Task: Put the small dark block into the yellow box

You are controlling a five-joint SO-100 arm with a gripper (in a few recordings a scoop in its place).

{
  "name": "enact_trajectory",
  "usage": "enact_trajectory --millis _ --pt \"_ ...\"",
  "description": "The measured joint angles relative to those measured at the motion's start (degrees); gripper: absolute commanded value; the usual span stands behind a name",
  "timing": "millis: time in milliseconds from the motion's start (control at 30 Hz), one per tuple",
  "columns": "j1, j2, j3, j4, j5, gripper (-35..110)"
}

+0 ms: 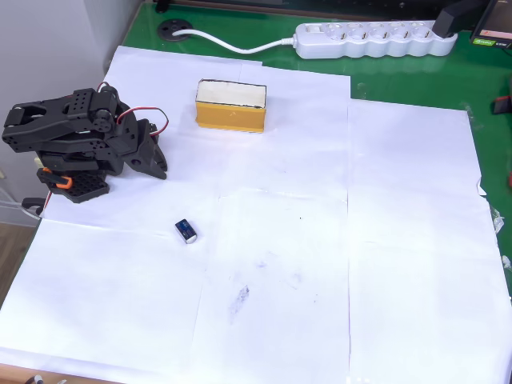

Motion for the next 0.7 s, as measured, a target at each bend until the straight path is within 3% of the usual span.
enact_trajectory --millis 700 --pt "0.2 0.0 0.0 0.0 0.0 0"
